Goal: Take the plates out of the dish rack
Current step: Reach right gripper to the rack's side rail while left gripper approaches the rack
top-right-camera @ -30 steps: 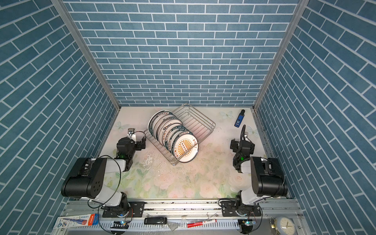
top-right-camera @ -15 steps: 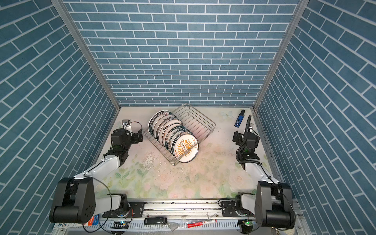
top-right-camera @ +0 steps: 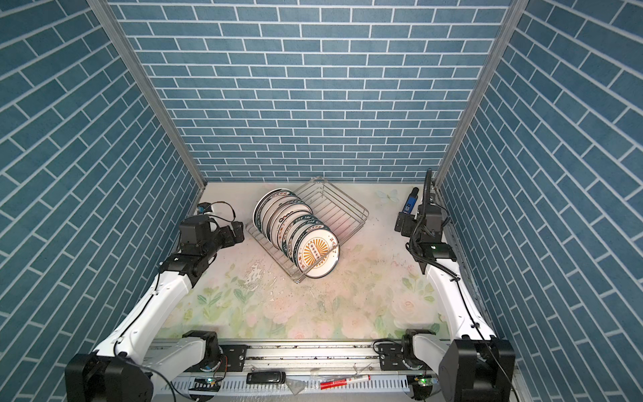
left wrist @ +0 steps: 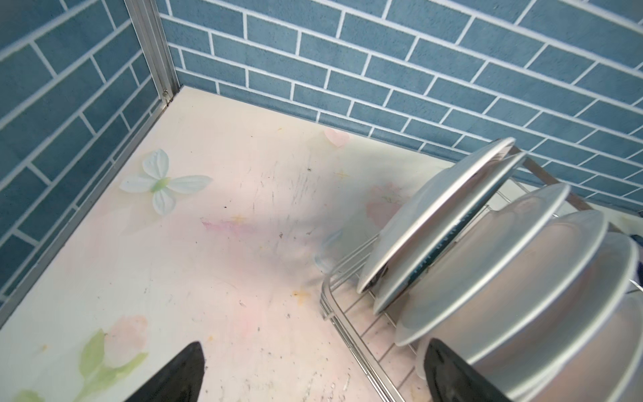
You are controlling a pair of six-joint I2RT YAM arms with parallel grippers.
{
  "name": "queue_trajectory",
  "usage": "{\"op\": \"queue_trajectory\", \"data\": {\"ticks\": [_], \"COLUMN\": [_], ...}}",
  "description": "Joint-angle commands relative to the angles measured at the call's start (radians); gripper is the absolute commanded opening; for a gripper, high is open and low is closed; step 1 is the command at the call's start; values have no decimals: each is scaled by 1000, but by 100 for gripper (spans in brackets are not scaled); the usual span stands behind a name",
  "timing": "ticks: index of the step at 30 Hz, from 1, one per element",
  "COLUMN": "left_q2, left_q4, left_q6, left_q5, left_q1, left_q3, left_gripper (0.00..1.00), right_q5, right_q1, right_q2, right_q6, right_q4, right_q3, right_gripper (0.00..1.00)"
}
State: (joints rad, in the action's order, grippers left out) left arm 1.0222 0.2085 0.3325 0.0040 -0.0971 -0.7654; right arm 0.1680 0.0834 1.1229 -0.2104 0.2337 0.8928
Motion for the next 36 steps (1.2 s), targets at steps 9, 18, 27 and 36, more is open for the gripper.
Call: {"op": "queue_trajectory", "data": {"ticks": [9, 18, 27, 36], "left_q2": [36, 17, 59, 62], "left_q4": [305, 375, 332, 350], "left_q6": [157, 215, 256, 279], "left_q5": [49, 93, 141, 150], "left_q1": [-70, -78, -78, -78], "left_q3": [-58, -41, -18, -38], "left_gripper": [99, 99, 99, 99], "right_q5": [-116, -161, -210, -228], "right_q1": [182, 227, 236, 237], "right_q2": [233, 463, 729, 998], "right_q6": [-58, 38, 124, 161], "right_q4": [440, 445, 474, 571], "right_q3": [345, 507, 763, 1084], "right_gripper": [99, 99, 96, 88]}}
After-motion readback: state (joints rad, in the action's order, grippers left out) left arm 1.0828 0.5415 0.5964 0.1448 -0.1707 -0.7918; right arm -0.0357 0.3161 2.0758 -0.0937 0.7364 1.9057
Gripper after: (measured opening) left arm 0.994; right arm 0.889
